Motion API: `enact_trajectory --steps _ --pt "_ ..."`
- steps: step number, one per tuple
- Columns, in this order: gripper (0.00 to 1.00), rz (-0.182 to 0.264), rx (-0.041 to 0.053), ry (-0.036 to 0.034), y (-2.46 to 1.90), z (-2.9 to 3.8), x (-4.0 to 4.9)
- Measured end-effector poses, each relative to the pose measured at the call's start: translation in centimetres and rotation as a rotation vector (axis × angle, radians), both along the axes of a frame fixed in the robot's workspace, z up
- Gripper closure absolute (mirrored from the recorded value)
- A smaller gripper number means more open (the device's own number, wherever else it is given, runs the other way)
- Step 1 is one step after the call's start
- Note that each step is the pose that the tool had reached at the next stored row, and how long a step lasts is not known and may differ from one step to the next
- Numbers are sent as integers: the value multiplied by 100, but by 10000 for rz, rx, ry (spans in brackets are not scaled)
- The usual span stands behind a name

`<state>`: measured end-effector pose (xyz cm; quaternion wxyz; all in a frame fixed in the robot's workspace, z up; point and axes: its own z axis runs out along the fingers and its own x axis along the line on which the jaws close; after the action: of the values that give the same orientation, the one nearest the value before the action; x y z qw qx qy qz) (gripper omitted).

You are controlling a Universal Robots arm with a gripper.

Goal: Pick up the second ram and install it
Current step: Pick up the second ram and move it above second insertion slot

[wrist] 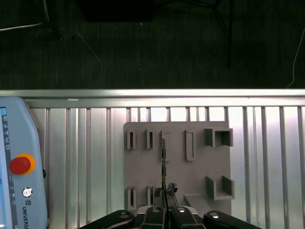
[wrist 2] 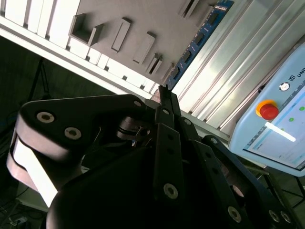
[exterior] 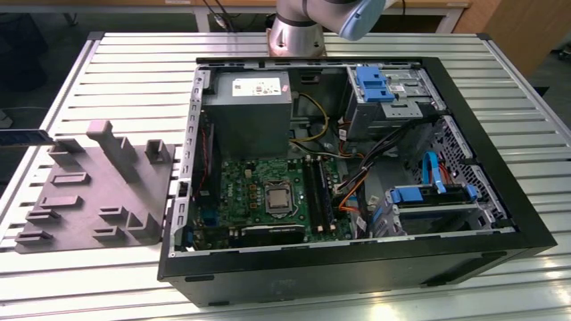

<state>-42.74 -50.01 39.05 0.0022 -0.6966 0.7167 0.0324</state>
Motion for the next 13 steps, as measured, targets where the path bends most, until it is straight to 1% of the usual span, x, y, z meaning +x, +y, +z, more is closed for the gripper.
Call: enact_trajectory --steps 4,13 --pt "88 0 4 0 0 17 0" --pt "88 0 29 0 0 82 0"
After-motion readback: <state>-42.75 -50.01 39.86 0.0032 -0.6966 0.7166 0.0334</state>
